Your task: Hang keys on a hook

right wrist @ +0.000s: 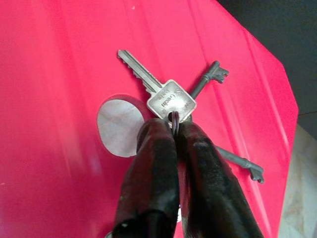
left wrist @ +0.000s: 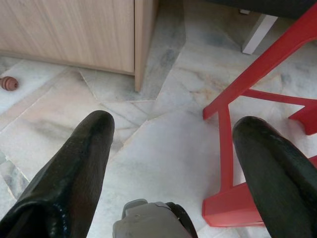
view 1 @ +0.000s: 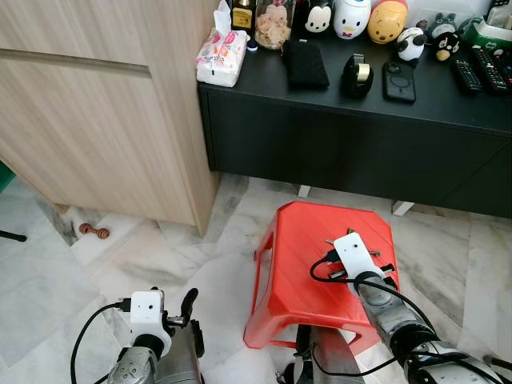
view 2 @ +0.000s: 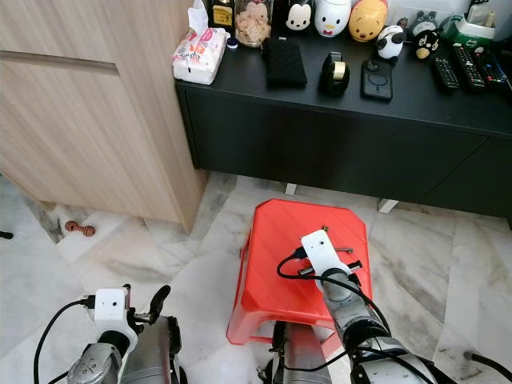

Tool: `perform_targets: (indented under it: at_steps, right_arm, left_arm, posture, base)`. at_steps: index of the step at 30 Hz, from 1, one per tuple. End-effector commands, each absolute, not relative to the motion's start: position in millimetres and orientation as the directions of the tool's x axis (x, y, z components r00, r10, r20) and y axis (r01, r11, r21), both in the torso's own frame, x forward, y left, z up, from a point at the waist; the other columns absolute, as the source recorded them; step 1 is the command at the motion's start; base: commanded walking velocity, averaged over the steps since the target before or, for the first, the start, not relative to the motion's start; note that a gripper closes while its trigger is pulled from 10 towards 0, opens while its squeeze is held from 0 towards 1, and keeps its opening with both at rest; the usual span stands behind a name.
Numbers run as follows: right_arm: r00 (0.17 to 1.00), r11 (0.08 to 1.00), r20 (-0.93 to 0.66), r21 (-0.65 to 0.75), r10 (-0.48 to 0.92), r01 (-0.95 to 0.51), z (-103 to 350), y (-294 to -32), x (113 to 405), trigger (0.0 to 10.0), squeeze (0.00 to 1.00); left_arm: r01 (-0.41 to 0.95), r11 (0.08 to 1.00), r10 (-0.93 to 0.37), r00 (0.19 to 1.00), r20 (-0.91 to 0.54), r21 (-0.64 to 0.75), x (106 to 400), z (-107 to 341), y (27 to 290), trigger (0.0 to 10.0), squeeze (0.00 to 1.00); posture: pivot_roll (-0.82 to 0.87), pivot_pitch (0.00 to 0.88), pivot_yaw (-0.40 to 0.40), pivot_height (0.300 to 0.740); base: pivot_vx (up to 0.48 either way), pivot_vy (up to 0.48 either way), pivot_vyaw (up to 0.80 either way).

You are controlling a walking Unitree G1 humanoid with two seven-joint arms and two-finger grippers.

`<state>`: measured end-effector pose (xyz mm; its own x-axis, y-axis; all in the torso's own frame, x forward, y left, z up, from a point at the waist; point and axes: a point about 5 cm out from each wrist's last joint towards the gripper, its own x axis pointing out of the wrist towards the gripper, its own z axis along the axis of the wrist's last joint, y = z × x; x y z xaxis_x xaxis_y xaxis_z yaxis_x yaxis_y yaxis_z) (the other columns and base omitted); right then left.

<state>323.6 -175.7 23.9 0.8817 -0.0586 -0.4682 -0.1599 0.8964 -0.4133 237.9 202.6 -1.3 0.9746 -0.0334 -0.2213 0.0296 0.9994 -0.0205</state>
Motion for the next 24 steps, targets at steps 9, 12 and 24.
perform_targets:
  at_steps: [9,12,24]
  right_arm:
    - [0.895,0.909,-0.444,-0.388,-0.039,-0.153,21.9,-169.4,321.2,0.0,0.00]
    - [0.933,0.931,-0.358,-0.353,-0.045,-0.091,33.3,-168.6,327.7,0.0,0.00]
    - [0.996,0.992,0.052,-0.103,-0.068,0.073,67.0,-160.4,310.9,0.0,0.00]
  left_arm:
    - [0.020,0.999,-0.027,0.965,-0.261,-0.030,233.9,-7.4,203.8,10.0,0.00]
    - [0.018,0.999,-0.025,0.965,-0.261,-0.030,236.3,-6.9,204.1,10.0,0.00]
    - [0.020,0.999,-0.027,0.961,-0.276,-0.026,245.9,-7.7,202.2,10.0,0.00]
  posture:
    - [0.15,0.240,-0.087,0.594]
    - [0.15,0.233,-0.088,0.594]
    - [0.12,0.170,-0.080,0.594]
  base:
    - [0.000,0.000,0.00]
    - [0.000,0.000,0.00]
    - [0.000,0.000,0.00]
